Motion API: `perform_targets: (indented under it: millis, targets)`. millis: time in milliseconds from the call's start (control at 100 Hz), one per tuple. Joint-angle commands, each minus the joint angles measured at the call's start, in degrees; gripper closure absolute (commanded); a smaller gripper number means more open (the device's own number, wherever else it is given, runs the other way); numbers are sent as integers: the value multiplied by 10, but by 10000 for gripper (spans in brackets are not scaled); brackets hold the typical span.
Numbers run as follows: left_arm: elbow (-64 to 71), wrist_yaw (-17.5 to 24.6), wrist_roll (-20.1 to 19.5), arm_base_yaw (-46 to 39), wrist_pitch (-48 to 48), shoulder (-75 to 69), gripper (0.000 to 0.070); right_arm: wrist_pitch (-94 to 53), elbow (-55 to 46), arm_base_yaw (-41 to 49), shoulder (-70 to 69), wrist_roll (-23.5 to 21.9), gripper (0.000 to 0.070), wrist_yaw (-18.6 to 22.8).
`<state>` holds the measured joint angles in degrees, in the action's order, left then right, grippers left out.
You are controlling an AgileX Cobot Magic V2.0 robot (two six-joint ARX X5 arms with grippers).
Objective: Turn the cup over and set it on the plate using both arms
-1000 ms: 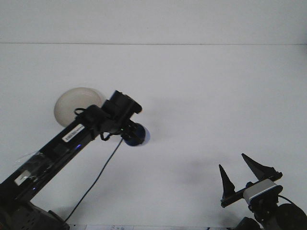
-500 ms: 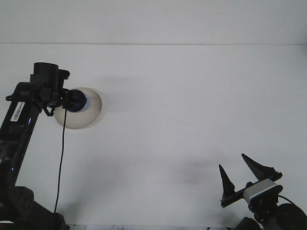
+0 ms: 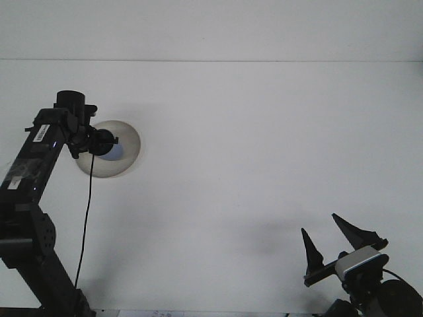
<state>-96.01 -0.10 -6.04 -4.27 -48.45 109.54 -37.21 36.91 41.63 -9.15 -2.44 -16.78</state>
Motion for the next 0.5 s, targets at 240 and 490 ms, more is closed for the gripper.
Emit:
perform_targets:
  millis: [240, 490]
  targets:
    - [-12, -2, 11, -1, 3, 23, 684, 3, 4, 5, -2, -8, 172, -2]
    - [-20, -2, 25, -1, 5, 23, 218, -1, 4, 5, -2, -9, 172, -2]
